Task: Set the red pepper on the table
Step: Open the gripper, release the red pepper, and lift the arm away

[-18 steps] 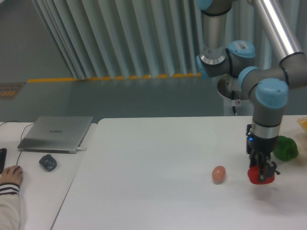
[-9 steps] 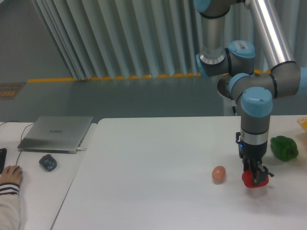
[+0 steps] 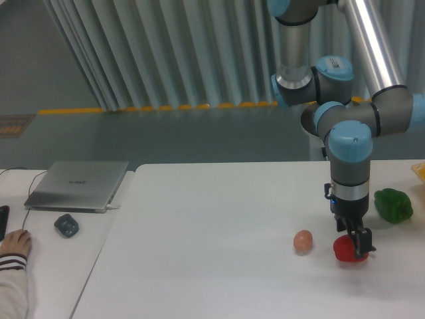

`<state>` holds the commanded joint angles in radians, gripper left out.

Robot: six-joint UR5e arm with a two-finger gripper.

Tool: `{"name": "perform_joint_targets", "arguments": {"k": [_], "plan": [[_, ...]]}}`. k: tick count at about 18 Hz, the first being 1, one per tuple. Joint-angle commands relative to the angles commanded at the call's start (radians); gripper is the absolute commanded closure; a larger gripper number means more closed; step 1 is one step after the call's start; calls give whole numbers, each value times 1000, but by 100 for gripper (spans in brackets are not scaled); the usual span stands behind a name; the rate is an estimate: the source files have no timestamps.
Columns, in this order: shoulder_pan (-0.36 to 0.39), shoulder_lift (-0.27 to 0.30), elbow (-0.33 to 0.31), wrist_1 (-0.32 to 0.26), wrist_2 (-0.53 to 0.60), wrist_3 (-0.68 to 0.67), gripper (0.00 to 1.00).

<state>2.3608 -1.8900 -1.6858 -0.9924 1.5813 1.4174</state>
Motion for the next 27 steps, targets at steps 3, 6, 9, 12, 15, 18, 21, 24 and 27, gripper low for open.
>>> {"name": "perform_joint_targets", "arguments": {"k": [3, 6, 9, 12, 15, 18, 21, 24, 27], "plan": [[2, 26, -18, -6, 109, -9, 0], [26, 37, -11, -9, 118, -31, 0], [115, 68, 29, -134, 102, -11, 0], [196, 72, 121, -305, 59, 206, 0], [215, 94, 139, -321, 34, 235, 0], [216, 92, 166, -331, 5, 264, 0], [252, 78, 216, -388, 2, 380, 0], [270, 65, 216, -390, 2, 383, 0], [281, 57, 212, -390, 0, 416, 0]]}}
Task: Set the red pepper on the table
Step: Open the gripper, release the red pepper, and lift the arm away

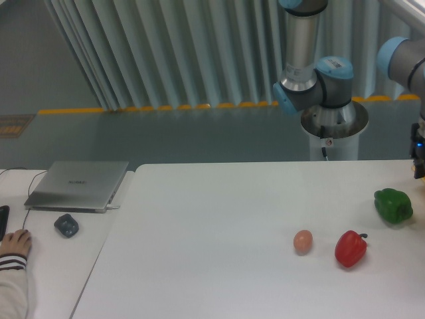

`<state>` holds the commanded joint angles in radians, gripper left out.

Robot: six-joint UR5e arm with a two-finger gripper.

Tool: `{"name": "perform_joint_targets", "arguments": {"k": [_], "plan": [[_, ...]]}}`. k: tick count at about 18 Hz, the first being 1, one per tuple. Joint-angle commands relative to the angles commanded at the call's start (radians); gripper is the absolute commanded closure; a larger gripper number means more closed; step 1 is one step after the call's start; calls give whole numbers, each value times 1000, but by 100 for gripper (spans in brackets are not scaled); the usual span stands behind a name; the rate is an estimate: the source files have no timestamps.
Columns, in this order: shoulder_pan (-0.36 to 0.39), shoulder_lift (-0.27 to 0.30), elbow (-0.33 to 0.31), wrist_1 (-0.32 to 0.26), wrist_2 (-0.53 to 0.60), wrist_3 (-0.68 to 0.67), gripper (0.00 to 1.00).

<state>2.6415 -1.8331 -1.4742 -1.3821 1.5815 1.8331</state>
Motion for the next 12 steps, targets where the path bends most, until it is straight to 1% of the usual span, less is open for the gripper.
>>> {"name": "perform_joint_targets", "arguments": {"k": [6, 12], "plan": [[11, -5, -15, 3, -2, 2, 0], [11, -6, -17, 3, 0, 2, 0]]}}
